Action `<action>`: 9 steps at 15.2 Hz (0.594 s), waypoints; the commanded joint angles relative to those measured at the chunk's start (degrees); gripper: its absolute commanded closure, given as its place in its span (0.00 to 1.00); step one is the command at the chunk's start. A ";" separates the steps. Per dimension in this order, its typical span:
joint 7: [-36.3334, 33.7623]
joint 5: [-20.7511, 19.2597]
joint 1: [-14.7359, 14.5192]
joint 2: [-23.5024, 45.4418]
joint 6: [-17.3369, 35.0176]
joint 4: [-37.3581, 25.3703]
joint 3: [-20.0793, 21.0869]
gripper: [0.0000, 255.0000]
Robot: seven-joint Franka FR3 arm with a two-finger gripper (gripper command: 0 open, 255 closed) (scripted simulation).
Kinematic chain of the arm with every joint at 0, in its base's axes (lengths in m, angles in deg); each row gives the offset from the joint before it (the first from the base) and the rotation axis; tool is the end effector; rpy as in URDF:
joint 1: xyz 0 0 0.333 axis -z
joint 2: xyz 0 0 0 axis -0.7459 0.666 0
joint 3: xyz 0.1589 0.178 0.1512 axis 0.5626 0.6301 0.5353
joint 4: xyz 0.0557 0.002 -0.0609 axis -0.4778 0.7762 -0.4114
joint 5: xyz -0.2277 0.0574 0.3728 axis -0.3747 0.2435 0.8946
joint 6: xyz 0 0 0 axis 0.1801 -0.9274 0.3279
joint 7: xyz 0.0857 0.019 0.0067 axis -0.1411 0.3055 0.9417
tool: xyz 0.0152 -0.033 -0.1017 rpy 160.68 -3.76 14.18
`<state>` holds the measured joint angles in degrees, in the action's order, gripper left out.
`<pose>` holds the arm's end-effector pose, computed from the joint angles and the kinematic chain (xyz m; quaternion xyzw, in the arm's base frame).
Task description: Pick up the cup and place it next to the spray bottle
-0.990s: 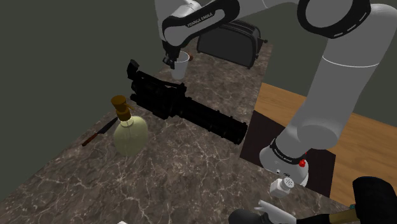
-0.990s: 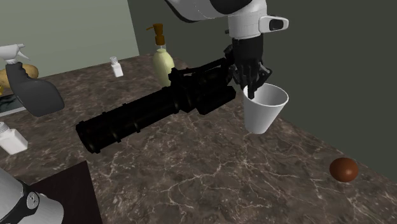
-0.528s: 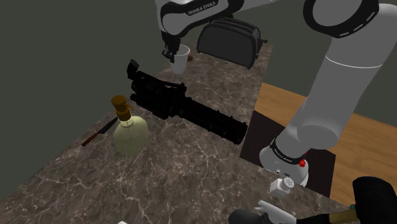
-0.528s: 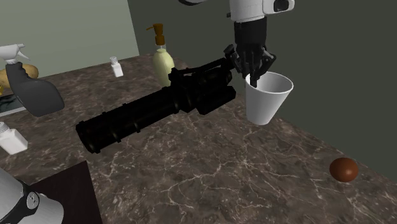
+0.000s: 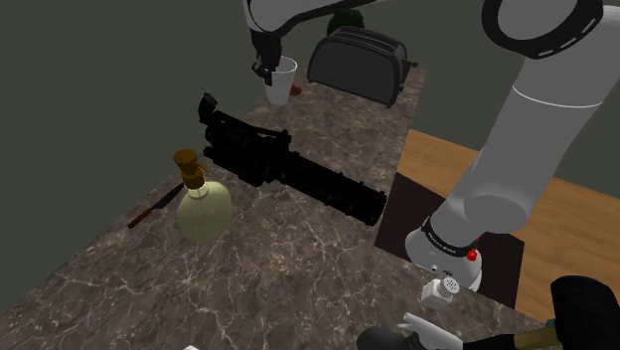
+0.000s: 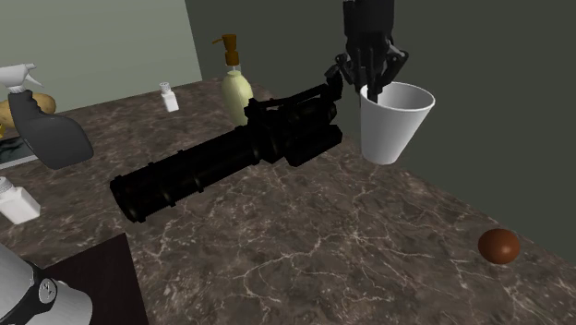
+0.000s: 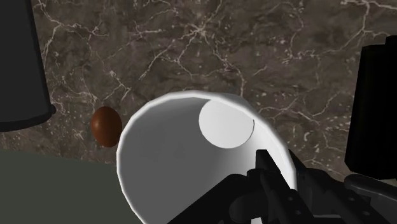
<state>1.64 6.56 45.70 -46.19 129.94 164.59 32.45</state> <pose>0.6660 0.0528 0.4170 0.9862 0.1250 0.0443 0.0994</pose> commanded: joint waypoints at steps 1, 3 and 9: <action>0.27 0.16 -0.05 -0.21 -1.49 -1.30 0.06 1.00; 0.57 0.30 -0.08 -0.44 -2.92 -2.53 0.09 1.00; 1.45 0.67 -0.16 -0.84 -7.30 -6.59 0.17 1.00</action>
<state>2.79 7.15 45.46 -47.04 123.37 158.78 32.67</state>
